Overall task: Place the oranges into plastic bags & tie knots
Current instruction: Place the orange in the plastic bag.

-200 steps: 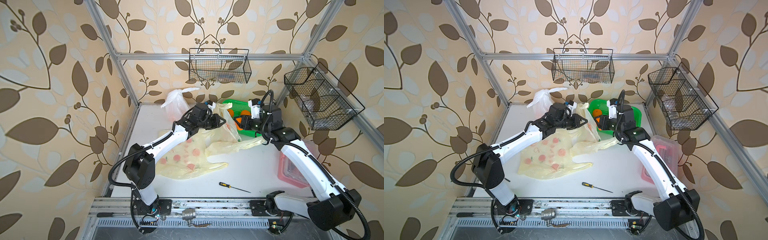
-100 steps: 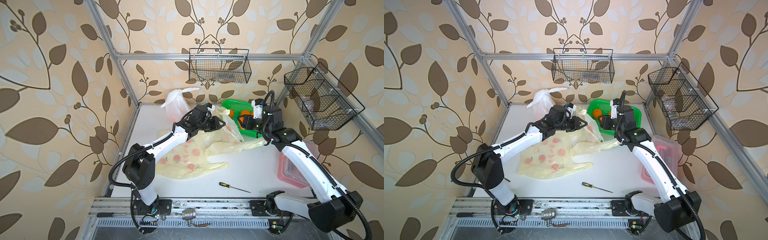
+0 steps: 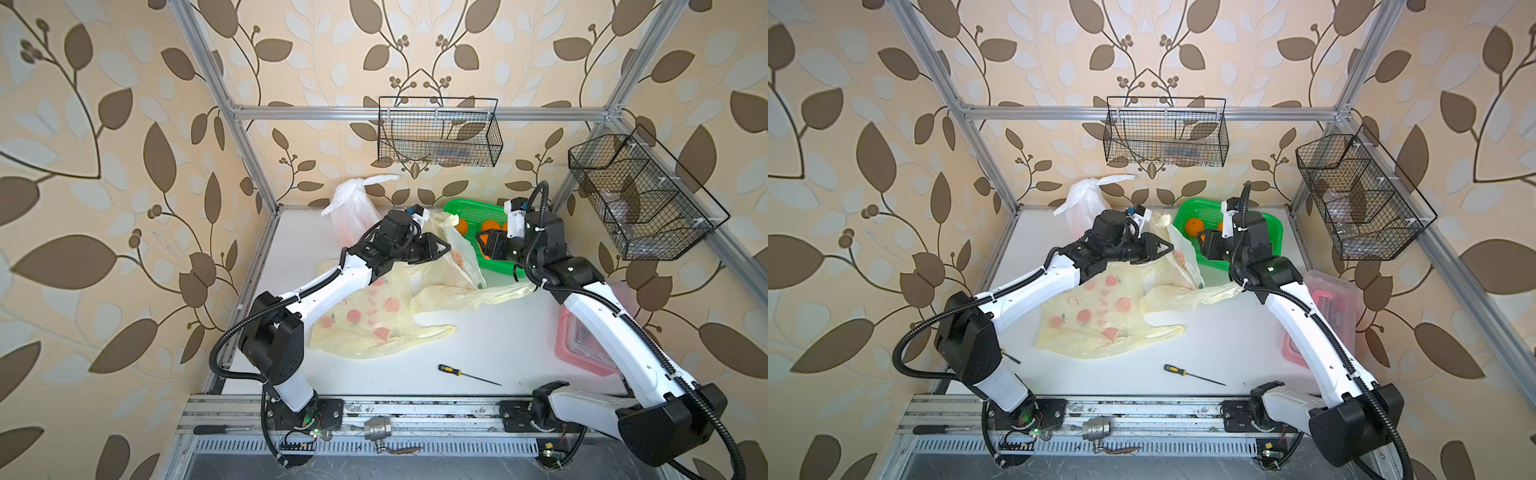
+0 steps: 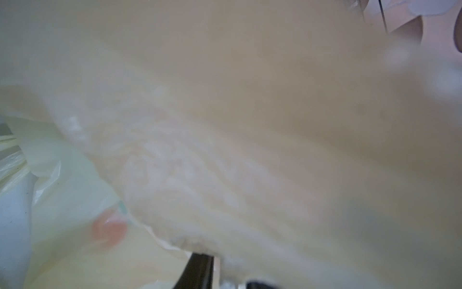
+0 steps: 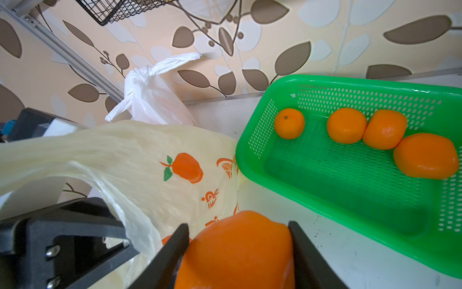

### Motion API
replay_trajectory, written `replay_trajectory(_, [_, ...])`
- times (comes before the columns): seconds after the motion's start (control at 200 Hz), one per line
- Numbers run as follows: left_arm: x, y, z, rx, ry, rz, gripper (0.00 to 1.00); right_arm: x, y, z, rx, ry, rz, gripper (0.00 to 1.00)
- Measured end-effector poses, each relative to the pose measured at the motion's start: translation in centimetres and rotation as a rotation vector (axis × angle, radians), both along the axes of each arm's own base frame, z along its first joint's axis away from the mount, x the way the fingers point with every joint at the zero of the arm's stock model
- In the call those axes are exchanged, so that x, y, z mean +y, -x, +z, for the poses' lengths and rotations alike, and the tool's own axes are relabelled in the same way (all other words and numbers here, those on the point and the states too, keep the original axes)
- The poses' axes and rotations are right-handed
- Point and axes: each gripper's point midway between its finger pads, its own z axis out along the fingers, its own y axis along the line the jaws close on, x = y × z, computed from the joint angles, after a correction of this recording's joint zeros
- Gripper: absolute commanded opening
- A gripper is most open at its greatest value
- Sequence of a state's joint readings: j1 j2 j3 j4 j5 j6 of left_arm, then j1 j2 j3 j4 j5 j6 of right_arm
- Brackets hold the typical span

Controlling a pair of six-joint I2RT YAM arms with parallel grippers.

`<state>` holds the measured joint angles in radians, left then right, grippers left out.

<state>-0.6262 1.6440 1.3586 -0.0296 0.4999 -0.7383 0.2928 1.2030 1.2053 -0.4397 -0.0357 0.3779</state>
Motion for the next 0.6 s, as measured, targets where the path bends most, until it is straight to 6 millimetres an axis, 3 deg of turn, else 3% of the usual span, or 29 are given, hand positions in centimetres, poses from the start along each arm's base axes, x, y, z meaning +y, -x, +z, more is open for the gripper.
replay_trajectory(0.31, [-0.4, 0.8, 0.2, -0.023, 0.023, -0.054, 0.0, 0.2, 0.2, 0.0, 0.003, 0.008, -0.003, 0.06])
replay_trajectory(0.39, [-0.2, 0.7, 0.3, -0.029, 0.019, -0.052, 0.0, 0.1, 0.6, 0.2, -0.006, 0.024, -0.017, 0.06])
replay_trajectory(0.495, [0.2, 0.9, 0.3, -0.028, 0.007, -0.051, 0.0, 0.3, 1.8, 1.7, -0.051, 0.039, -0.009, 0.06])
replay_trajectory(0.6, [0.5, 0.9, 0.2, -0.026, -0.003, -0.048, 0.0, 0.9, 4.0, 4.6, -0.141, 0.031, 0.042, 0.07])
